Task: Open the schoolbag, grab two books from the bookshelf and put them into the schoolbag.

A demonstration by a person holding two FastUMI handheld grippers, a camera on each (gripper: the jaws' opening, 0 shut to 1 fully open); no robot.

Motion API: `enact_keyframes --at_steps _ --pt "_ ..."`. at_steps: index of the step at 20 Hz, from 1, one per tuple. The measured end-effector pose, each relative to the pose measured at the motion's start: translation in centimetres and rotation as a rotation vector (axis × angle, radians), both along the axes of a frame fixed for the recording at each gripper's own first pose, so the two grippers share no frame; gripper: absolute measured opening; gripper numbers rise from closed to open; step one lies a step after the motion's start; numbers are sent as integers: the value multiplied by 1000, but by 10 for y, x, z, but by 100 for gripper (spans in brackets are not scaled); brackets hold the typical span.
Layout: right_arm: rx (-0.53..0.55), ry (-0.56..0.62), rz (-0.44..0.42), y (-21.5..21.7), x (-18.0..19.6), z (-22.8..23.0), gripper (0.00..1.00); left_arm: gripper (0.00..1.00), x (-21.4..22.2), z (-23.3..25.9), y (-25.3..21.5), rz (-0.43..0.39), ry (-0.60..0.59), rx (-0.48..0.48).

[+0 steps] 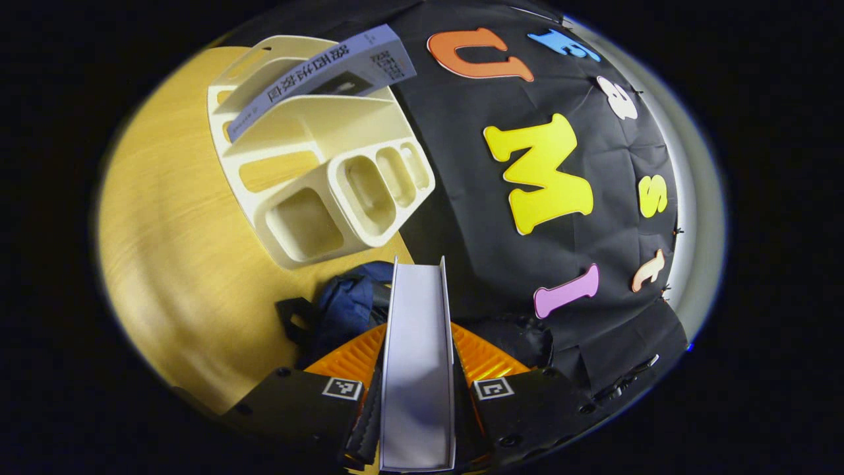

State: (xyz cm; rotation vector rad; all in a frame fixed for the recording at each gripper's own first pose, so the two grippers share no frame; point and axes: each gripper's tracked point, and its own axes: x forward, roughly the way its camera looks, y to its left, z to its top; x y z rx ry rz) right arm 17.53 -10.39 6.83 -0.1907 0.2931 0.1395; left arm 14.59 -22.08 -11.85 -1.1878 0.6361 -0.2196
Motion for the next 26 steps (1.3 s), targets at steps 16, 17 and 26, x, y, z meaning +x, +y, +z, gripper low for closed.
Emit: enact_keyframes --at_steps 16,17,26 --pt "15 -51 120 33 -14 4 3 48 36 -100 -139 -153 -37 111" --pt "9 -52 134 41 -16 2 3 48 37 -100 -143 -155 -48 124" --pt "-13 -48 123 66 -17 -27 4 66 27 -127 -149 -182 -48 382"
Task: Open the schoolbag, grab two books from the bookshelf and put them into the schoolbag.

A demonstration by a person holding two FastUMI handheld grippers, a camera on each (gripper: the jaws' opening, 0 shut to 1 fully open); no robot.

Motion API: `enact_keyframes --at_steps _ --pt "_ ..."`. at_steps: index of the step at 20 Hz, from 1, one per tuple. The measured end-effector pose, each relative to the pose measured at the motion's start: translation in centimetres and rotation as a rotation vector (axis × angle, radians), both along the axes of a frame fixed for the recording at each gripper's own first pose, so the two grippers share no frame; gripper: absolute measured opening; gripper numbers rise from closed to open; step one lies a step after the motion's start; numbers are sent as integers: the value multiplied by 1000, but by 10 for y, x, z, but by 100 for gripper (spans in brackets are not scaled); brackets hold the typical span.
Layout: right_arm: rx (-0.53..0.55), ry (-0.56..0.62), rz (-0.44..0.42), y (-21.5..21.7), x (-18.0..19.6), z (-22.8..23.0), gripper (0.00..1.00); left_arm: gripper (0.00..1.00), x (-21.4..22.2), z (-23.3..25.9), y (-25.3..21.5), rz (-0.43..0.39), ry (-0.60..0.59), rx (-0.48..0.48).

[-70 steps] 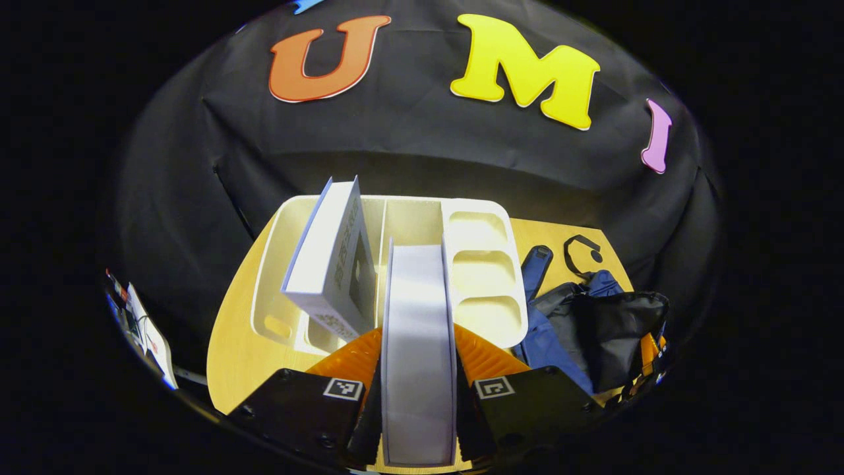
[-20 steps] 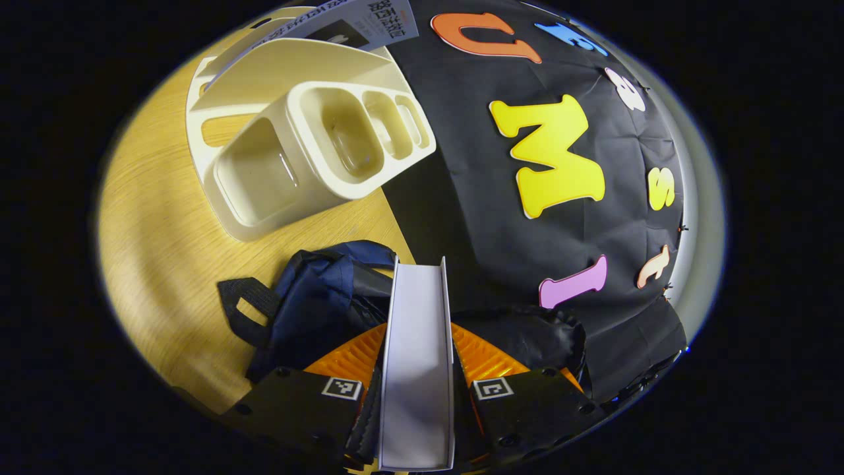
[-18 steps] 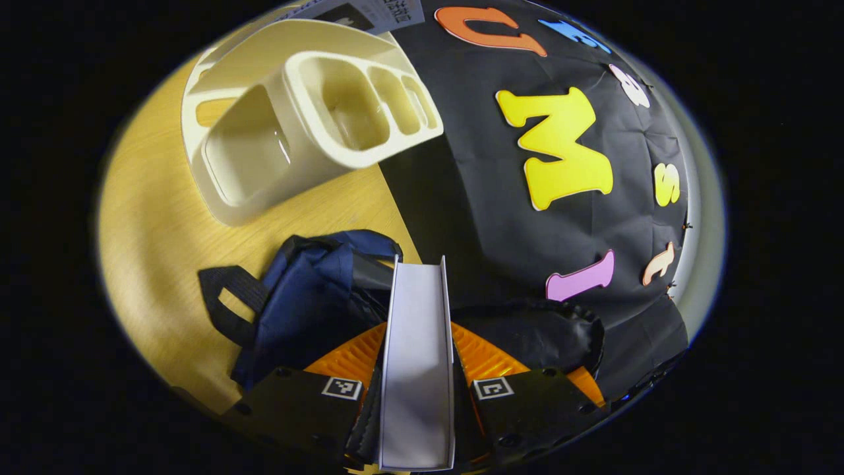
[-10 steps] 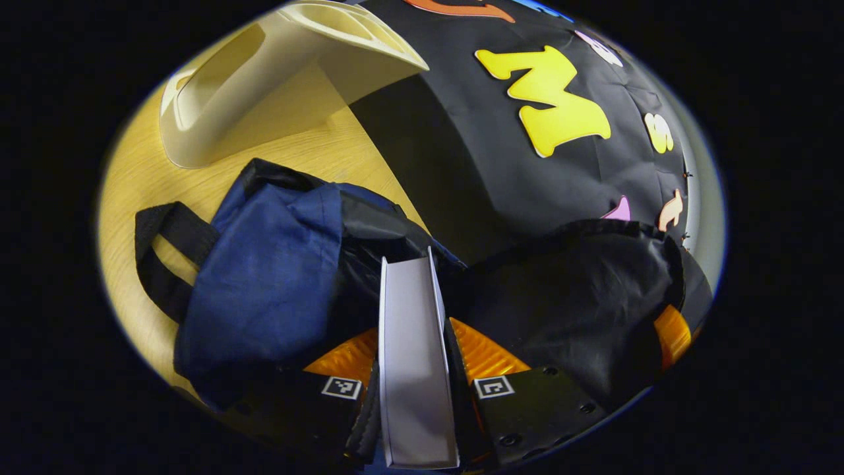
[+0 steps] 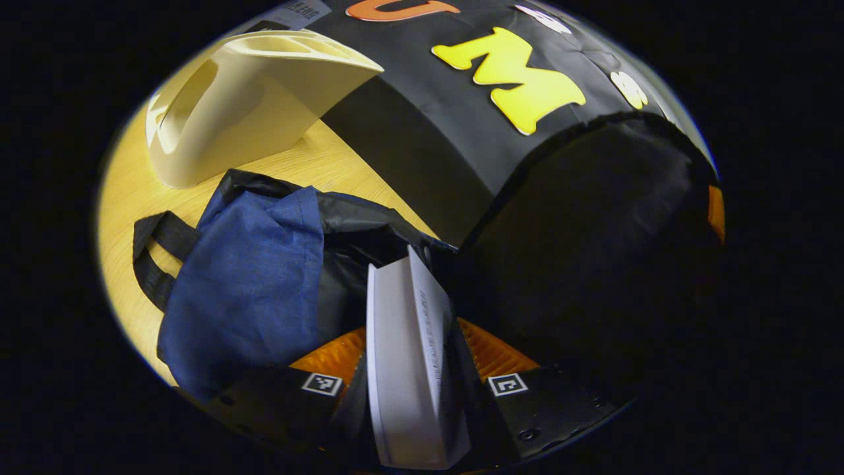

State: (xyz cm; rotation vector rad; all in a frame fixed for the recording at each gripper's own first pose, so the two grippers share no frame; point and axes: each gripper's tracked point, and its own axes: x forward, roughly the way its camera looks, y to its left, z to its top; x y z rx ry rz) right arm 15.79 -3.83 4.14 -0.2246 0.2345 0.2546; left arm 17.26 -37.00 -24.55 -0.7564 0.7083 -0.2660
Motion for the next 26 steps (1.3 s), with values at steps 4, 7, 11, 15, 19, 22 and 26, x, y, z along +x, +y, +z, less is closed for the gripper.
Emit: enact_keyframes --at_steps 4,7,11,15,19,22,26 --pt "10 -21 -65 -18 -2 -6 4 85 -11 0 10 -59 28 -37" --pt "21 -44 -125 -30 -7 -14 5 86 -21 6 24 -72 24 -70" --pt "45 -42 -173 -37 -13 -27 4 86 -32 13 43 -74 -4 -65" --pt "72 -27 -200 -43 -20 -33 4 87 -39 13 67 -77 -16 18" --pt "79 -23 -226 -51 -29 -37 4 87 -43 22 104 -58 -59 113" --pt "80 -16 -241 -57 -34 -44 4 87 -46 35 143 -41 -128 258" --pt "96 15 -231 -56 -41 -57 3 87 -60 51 173 -65 -113 279"
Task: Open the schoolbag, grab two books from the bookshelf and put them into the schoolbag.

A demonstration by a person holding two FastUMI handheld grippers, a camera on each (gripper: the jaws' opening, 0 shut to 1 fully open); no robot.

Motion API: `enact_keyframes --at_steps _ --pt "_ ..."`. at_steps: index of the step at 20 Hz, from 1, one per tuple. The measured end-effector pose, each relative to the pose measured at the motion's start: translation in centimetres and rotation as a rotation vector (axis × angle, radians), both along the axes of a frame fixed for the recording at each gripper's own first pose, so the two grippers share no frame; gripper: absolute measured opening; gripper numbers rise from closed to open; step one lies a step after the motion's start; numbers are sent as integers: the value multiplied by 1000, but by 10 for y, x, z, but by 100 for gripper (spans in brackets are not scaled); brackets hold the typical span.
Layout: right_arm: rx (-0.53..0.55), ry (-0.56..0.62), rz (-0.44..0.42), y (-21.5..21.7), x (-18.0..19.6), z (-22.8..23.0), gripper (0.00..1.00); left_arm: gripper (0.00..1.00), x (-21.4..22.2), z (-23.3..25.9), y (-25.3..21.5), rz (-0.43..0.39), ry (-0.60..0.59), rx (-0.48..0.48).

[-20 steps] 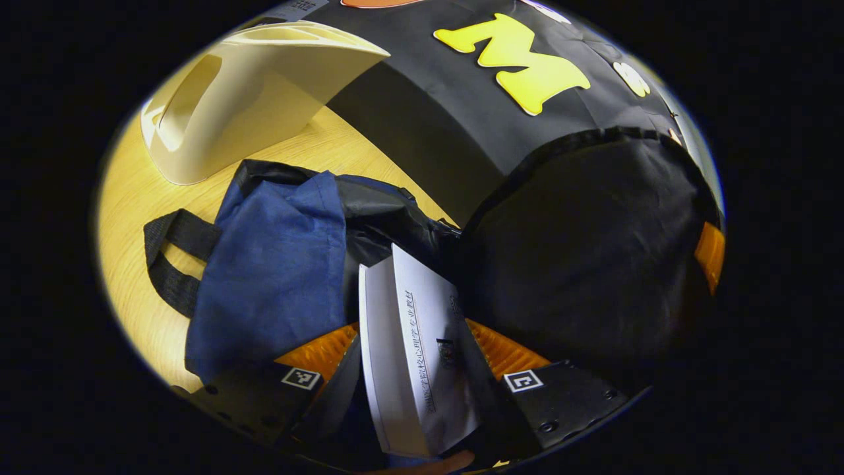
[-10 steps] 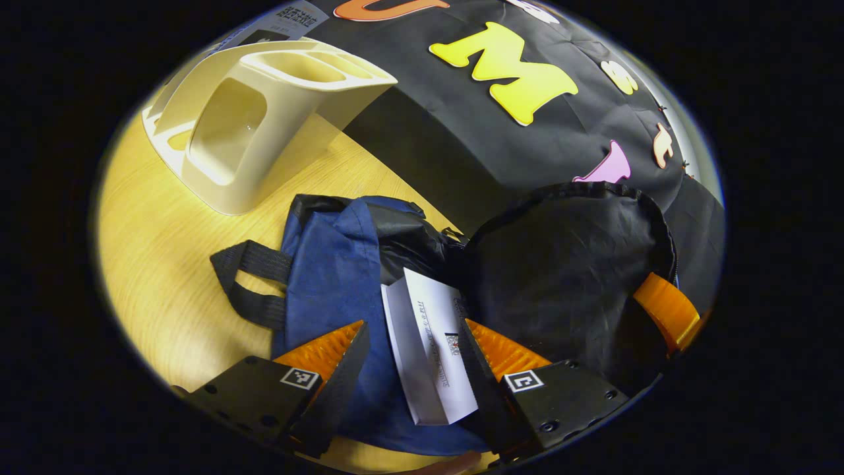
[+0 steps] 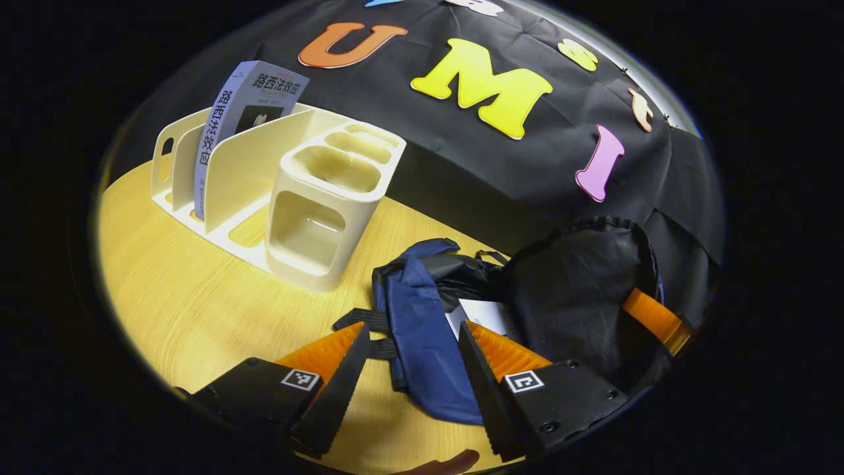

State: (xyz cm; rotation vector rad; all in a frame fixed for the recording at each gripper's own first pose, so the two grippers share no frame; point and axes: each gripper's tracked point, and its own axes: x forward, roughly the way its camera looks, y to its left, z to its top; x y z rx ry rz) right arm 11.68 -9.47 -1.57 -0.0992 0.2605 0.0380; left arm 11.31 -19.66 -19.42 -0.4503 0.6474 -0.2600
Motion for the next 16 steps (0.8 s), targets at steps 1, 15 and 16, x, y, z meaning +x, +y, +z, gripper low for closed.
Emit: enact_keyframes --at_steps 1,15,16 --pt "-5 -2 -3 -2 -1 -1 4 87 0 6 11 4 -9 10" --pt "33 42 17 -8 -5 -11 5 87 56 141 184 137 -395 702" --pt "33 44 16 -10 -5 -12 5 87 64 156 191 152 -423 721"
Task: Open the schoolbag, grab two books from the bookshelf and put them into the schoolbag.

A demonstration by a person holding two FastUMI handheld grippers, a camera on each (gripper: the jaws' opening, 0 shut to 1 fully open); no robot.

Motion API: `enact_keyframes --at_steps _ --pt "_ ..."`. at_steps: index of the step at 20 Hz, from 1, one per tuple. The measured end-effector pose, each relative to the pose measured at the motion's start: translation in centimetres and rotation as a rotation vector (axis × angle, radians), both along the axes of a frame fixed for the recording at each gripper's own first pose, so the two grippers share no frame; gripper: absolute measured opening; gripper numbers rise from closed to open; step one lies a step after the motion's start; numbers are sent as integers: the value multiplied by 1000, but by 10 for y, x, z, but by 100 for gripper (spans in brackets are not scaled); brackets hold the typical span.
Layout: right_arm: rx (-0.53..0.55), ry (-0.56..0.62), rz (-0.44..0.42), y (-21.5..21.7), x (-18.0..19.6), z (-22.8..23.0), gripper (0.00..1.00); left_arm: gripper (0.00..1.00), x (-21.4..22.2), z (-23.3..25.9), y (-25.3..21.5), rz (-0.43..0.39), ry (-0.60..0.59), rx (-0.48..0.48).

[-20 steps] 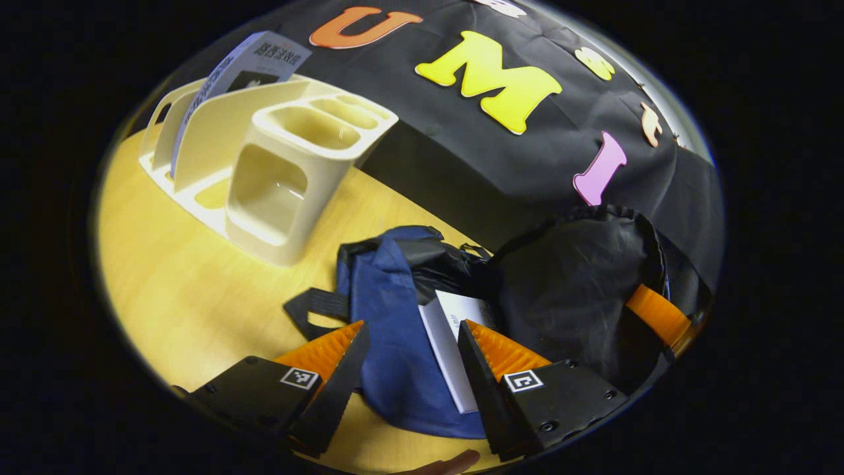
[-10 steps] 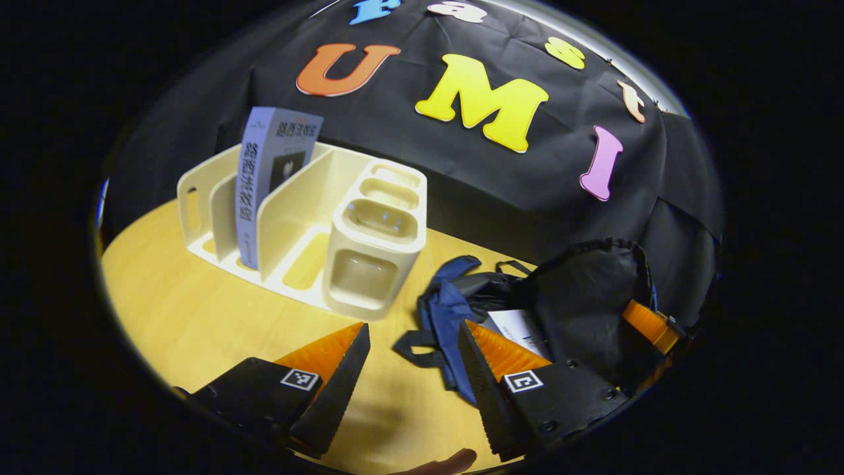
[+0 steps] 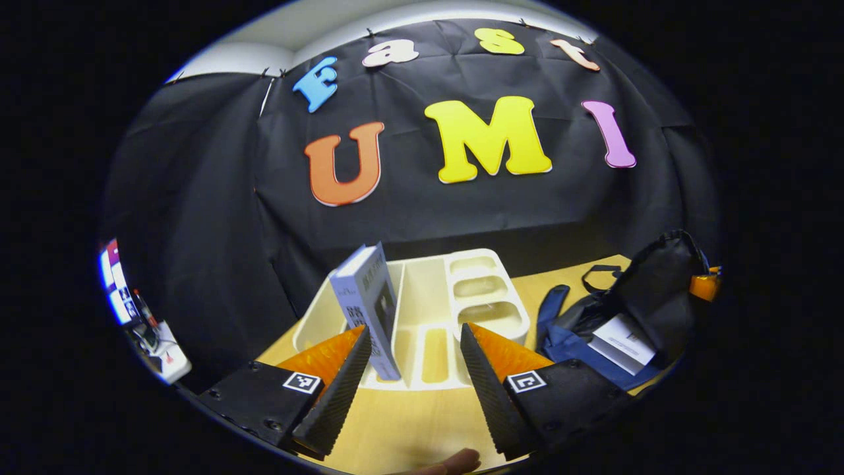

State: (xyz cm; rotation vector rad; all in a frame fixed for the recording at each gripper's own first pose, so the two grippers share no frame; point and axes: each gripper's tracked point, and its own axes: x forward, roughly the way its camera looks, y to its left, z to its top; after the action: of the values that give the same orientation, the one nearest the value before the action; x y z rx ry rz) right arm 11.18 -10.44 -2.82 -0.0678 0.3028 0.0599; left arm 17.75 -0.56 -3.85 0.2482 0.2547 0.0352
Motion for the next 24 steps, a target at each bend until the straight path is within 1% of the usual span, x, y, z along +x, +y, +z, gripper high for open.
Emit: enact_keyframes --at_steps 2,3,5,8,10,11,13,15,16,18,19,21,24 --pt "-7 -4 -3 -5 0 2 5 88 15 24 10 8 -34 7" --pt "-15 -5 -3 -7 0 2 5 90 23 35 15 17 -45 2" --pt "-24 -9 -11 -12 0 3 5 89 41 51 25 35 -58 -23" --pt "-22 -9 -18 -15 0 5 5 90 66 72 42 34 -67 -29" --pt "1 -8 -16 -13 4 6 5 91 90 76 57 60 -64 -34" --pt "4 -6 -13 -12 5 5 5 96 108 66 61 63 -37 -58" --pt "-7 -4 -14 -13 6 4 5 98 126 55 69 63 30 -124" --pt "-15 -6 -12 -15 4 4 4 98 150 40 75 66 101 -158" --pt "-1 -9 -17 -16 5 5 5 98 160 31 79 73 134 -156" --pt "26 2 -19 -17 5 0 5 98 176 14 81 52 244 -161" --pt "33 5 -31 -22 5 -2 5 98 179 4 80 45 323 -173" --pt "63 4 -29 -22 4 -5 5 98 179 -6 89 70 426 -185" --pt "126 23 -42 -26 2 -6 5 96 180 -28 87 64 543 -148"
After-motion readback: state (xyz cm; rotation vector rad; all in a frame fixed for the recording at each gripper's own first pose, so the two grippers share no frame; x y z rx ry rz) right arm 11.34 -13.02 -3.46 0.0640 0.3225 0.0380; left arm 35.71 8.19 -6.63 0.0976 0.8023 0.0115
